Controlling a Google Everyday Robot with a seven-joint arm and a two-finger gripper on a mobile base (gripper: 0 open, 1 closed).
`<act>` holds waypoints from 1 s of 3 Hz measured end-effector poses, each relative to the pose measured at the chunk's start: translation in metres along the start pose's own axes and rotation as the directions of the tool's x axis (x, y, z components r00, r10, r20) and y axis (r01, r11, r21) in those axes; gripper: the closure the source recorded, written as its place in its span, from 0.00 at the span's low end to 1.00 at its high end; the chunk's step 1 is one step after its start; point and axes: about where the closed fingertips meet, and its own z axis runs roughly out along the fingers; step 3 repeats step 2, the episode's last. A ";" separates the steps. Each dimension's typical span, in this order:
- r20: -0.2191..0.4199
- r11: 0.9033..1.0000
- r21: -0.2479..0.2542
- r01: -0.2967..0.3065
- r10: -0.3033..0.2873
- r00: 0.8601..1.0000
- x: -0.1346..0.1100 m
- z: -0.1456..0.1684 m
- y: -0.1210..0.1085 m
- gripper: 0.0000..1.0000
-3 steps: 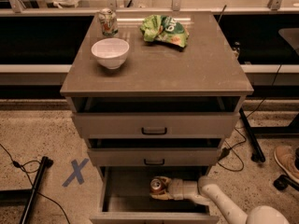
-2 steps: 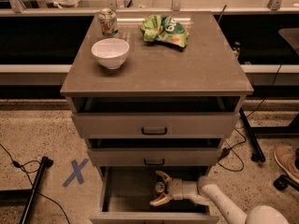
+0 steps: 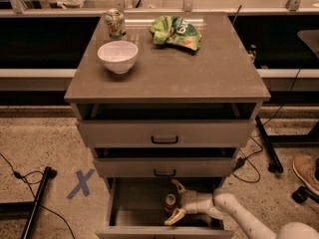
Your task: Place coke can into bottom drawer
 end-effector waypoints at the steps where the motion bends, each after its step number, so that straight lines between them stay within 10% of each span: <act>1: -0.050 0.998 0.059 0.000 0.003 0.999 -0.009 -0.029 0.005 0.00; 3: -0.045 0.999 0.051 -0.002 0.004 0.999 -0.010 -0.025 0.009 0.00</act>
Offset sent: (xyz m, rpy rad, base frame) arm -0.0090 -0.0203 0.0145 -0.0433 -0.0042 -0.0496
